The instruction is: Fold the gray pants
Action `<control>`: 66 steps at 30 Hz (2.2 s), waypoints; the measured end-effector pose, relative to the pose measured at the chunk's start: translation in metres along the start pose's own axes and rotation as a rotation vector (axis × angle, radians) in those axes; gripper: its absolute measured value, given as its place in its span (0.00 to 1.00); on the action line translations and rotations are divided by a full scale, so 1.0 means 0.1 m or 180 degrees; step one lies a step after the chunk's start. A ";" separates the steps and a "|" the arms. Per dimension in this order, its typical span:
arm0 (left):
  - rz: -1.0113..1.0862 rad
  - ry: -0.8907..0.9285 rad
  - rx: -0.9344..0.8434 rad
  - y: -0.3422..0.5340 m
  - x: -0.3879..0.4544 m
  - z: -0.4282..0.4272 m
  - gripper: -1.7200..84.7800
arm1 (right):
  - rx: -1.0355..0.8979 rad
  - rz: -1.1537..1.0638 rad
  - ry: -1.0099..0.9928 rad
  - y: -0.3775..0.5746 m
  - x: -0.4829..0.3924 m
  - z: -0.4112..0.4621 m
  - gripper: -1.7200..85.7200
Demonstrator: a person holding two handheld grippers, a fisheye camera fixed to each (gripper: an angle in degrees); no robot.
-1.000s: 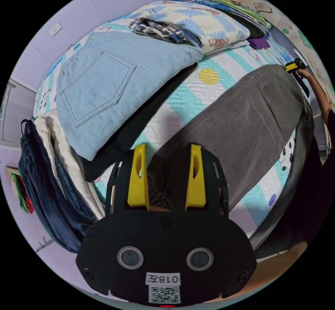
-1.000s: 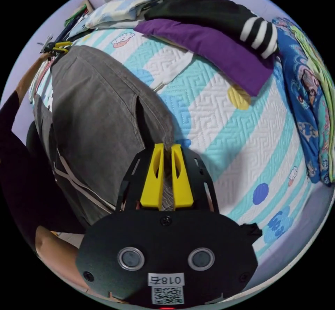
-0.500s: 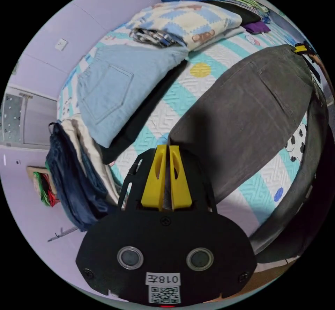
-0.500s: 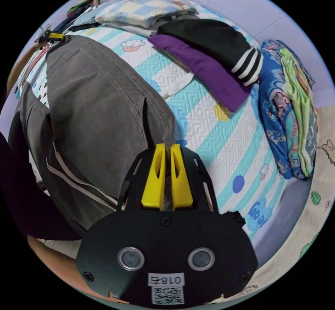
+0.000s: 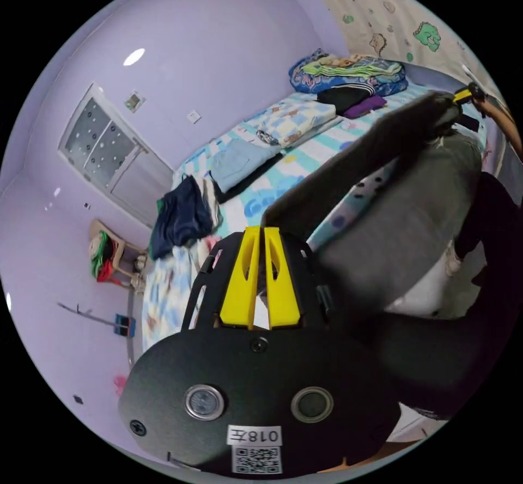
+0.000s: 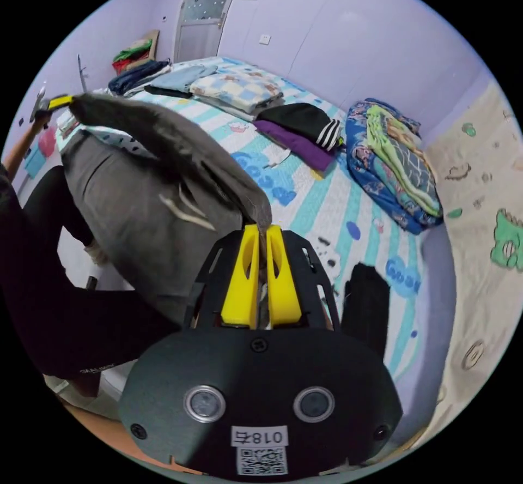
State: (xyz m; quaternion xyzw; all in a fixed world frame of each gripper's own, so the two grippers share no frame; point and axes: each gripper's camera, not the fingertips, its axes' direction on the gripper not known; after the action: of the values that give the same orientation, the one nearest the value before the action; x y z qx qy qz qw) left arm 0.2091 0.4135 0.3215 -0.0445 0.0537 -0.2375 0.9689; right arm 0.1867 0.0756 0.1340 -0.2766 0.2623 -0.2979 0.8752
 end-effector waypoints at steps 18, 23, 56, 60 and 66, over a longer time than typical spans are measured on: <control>0.0210 0.0061 -0.0579 1.17 0.44 -0.70 0.01 | -0.0324 0.0170 0.0066 1.14 -0.73 0.78 0.02; 0.0211 0.0077 -0.0585 1.20 0.33 -0.90 0.01 | -0.0357 0.0130 0.0107 1.19 -0.81 0.91 0.02; -0.1140 0.0585 -0.0473 2.05 -0.98 -2.70 0.01 | 0.0271 0.2321 -0.0981 1.69 0.75 1.93 0.18; -0.1000 0.0552 -0.0467 1.83 -0.84 -2.85 0.01 | 0.0083 0.2431 -0.1085 1.56 0.93 2.44 0.18; -0.0855 0.0457 -0.0581 1.69 -0.80 -3.01 0.01 | 0.0075 0.1748 -0.0270 1.09 0.74 2.23 0.05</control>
State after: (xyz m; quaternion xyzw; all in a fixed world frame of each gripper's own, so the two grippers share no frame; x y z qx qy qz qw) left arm 0.1781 0.5818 0.0108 -0.1220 0.1377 -0.3616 0.9140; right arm 0.4177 0.1725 0.2004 -0.1972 0.2871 -0.0407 0.9365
